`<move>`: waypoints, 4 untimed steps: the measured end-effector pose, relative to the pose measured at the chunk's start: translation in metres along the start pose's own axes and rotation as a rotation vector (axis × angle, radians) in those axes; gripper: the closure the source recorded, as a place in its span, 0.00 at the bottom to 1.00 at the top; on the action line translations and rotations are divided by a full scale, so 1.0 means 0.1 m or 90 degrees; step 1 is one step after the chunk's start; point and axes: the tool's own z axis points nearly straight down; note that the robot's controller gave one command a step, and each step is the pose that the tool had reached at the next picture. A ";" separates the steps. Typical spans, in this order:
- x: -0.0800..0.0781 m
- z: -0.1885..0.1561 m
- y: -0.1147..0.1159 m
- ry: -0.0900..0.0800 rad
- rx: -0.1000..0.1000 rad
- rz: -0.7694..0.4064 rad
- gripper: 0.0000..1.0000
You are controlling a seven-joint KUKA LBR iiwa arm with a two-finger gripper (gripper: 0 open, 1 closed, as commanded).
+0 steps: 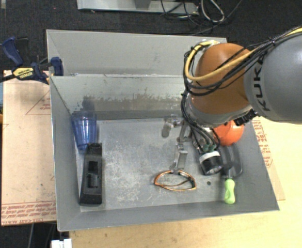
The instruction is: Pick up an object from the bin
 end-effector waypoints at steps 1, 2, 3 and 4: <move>0.00 0.00 0.00 0.000 0.000 0.000 0.00; 0.01 0.39 -0.21 0.000 -0.001 0.023 0.00; -0.03 0.50 -0.16 -0.004 -0.002 0.025 0.00; 0.03 0.53 -0.24 -0.003 -0.002 -0.007 0.00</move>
Offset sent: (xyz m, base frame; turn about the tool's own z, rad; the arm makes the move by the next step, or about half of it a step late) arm -0.0007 -0.0212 -0.0382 0.0356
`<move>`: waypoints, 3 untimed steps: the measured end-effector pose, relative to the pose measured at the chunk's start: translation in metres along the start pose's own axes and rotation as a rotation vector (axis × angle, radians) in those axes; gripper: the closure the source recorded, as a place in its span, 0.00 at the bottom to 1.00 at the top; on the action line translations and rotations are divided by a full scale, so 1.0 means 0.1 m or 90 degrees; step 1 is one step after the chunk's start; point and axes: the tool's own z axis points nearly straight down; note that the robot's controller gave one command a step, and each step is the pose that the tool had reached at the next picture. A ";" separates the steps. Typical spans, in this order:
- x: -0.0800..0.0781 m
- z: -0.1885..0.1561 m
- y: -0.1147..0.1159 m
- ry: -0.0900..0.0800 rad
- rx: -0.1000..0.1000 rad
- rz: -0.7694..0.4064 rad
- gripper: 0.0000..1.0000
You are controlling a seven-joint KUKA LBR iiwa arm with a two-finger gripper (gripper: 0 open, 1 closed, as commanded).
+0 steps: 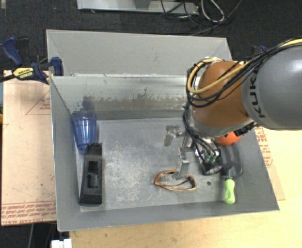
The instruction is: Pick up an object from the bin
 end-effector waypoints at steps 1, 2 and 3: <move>0.07 -0.03 -0.05 -0.001 -0.001 0.017 0.00; 0.14 0.24 -0.30 0.000 0.000 0.004 0.00; 0.02 0.27 -0.39 -0.006 -0.002 0.018 0.00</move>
Offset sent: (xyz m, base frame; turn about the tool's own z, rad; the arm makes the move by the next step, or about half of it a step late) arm -0.0132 -0.0303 -0.0238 0.0038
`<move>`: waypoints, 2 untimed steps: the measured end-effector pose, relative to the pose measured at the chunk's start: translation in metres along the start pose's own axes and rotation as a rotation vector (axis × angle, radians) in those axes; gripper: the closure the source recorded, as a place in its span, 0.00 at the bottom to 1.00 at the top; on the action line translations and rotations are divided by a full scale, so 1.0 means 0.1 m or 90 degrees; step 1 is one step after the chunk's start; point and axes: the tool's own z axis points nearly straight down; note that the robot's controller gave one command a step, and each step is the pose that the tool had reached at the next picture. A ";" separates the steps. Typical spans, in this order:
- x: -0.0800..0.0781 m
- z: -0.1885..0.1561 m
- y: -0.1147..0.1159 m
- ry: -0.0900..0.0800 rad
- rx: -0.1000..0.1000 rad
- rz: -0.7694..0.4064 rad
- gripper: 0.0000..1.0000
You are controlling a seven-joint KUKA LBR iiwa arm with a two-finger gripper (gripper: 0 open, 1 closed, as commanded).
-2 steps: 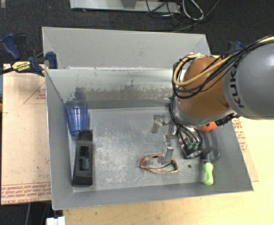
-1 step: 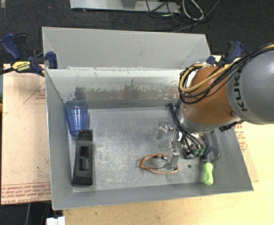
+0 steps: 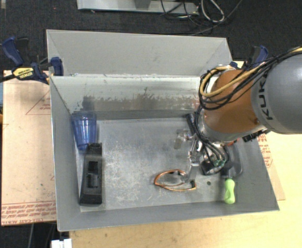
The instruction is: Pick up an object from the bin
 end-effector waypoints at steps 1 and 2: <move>0.00 0.06 -0.09 0.003 0.000 0.007 0.00; -0.76 0.20 -0.15 -0.002 -0.001 -0.009 0.00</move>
Offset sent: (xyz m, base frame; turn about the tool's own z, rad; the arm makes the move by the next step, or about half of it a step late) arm 0.0752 -0.0170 -0.0186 -0.0160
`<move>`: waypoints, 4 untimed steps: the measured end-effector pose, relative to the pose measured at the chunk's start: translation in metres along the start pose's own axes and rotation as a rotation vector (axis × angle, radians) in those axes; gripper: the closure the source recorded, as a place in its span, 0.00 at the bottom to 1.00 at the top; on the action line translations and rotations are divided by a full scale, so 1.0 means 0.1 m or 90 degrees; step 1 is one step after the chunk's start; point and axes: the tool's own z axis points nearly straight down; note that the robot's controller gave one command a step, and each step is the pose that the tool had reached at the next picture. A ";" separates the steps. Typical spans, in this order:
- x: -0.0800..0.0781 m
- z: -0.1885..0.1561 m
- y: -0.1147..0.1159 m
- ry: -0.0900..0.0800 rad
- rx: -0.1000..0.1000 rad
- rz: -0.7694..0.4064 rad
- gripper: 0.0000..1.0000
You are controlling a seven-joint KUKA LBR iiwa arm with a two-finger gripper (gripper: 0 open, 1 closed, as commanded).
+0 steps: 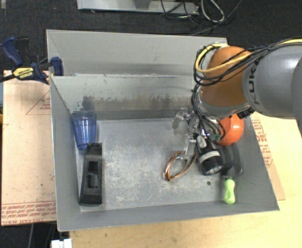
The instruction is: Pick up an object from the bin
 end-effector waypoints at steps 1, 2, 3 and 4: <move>-0.11 0.08 0.06 0.005 -0.001 0.000 0.00; 0.08 0.17 -0.71 0.001 0.001 0.024 0.00; -0.09 0.06 -0.05 0.000 -0.004 -0.114 0.00; 0.06 0.21 -0.85 -0.001 -0.005 0.041 0.00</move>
Offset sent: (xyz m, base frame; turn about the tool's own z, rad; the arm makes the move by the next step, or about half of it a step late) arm -0.0081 -0.0686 -0.0174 0.0326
